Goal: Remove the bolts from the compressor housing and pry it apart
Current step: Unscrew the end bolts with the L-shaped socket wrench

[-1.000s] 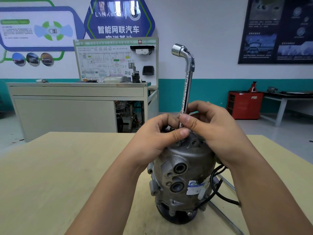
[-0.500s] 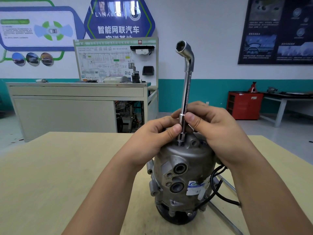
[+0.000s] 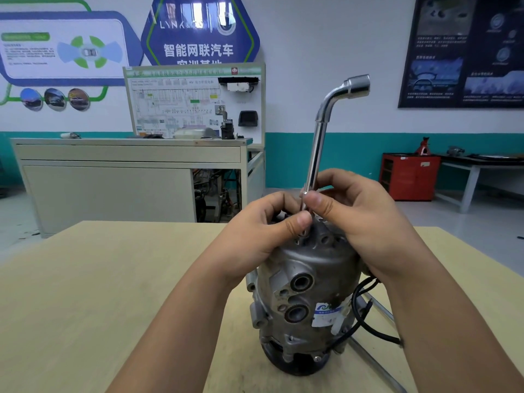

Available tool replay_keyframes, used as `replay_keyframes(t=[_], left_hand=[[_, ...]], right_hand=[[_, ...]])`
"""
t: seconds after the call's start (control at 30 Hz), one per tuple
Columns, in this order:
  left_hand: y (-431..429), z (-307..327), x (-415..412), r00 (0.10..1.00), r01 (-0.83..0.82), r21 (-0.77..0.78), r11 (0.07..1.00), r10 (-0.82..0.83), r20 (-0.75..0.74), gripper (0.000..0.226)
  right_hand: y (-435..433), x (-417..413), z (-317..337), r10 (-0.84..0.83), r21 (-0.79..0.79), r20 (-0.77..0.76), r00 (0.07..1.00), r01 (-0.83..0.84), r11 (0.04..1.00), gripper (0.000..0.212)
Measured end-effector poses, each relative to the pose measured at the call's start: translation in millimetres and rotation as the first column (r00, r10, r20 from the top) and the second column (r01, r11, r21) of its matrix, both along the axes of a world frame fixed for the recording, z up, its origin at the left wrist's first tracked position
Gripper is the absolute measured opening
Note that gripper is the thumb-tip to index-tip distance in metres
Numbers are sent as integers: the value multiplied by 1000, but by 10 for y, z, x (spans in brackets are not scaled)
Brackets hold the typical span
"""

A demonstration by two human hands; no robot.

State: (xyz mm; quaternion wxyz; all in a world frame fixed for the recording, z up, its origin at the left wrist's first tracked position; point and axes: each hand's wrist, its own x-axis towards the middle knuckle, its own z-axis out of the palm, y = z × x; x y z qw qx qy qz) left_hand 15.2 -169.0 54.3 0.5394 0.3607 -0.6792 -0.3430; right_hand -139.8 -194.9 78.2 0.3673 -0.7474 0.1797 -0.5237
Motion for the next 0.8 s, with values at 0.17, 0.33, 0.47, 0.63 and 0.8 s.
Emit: replay_keyframes(t=[0.17, 0.33, 0.47, 0.63, 0.8], left_hand=[[22, 8, 24, 999, 34, 28, 999, -35, 27, 27], [0, -4, 33, 1000, 9, 32, 999, -9, 19, 21], [-2, -11, 23, 1000, 26, 21, 999, -25, -18, 9], [-16, -23, 18, 999, 32, -5, 999, -32, -39, 24], [9, -9, 15, 1000, -13, 22, 1000, 13, -21, 32]], right_hand=[[-5, -2, 9, 10, -17, -12, 1000, -11, 1000, 18], [13, -7, 18, 66, -7, -24, 998, -66, 998, 28], [15, -9, 25, 80, 12, -4, 997, -80, 997, 22], [6, -14, 11, 68, 29, 0, 998, -68, 997, 16], [18, 3, 7, 13, -14, -14, 1000, -13, 1000, 17]])
